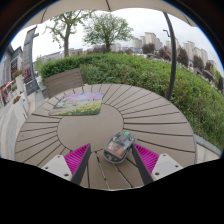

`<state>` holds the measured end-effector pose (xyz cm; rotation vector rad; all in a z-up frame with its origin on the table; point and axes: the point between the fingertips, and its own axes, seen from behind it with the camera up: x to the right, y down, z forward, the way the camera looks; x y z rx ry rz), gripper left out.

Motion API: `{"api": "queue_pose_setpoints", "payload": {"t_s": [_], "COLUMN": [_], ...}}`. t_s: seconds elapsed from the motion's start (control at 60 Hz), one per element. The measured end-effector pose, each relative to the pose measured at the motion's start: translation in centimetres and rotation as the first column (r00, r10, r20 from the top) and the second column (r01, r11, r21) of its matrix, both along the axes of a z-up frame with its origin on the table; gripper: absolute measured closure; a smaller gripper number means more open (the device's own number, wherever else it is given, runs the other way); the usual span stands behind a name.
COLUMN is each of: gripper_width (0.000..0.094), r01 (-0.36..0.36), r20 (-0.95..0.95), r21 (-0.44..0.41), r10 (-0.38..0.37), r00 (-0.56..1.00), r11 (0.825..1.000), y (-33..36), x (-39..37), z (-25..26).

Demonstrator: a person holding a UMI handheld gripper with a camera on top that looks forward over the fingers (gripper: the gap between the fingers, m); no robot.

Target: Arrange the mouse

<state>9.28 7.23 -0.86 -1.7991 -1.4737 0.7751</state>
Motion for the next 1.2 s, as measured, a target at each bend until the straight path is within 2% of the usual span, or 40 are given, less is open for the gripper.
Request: {"api": "queue_pose_setpoints", "payload": {"t_s": [0.183, 0.367, 0.467, 0.517, 0.533, 0.617, 0.717, 0.833, 0.95, 1.05, 1.2], "gripper_width": [0.0092, 0.0149, 0.0259, 0.0388, 0.0474, 0.0517, 0.0531, 0.0531, 0.0532, 0.0532, 0.0532], "r01": [-0.062, -0.069, -0.067, -0.067, -0.065, -0.036, -0.003, -0.024, -0.057, -0.079, -0.068], "r20": [0.025, 0.077, 0.095, 0.108, 0.107, 0.134, 0.095, 0.025, -0.022, -0.021, 0.03], "r21": [-0.032, -0.025, 0.011, 0.048, 0.053, 0.038, 0.029, -0.02, -0.008, 0.04, 0.014], "r10": [0.063, 0.07, 0.065, 0.061, 0.059, 0.031, 0.0, 0.025, 0.057, 0.08, 0.068], "r00": [0.998, 0.995, 0.993, 0.992, 0.993, 0.99, 0.996, 0.999, 0.998, 0.997, 0.997], "r11": [0.998, 0.997, 0.998, 0.997, 0.997, 0.999, 1.0, 0.999, 0.998, 0.996, 0.998], "y": [-0.3, 0.3, 0.7, 1.5, 1.4, 1.8, 1.5, -2.1, -6.4, -9.9, -12.7], "x": [-4.0, -5.2, -4.9, -4.9, -4.9, -4.9, -7.1, -12.7, -20.2, -26.3, -31.2], "z": [0.1, -0.6, -1.3, -1.3, -1.3, -0.7, 2.9, 8.0, 10.4, 9.1, 3.6]}}
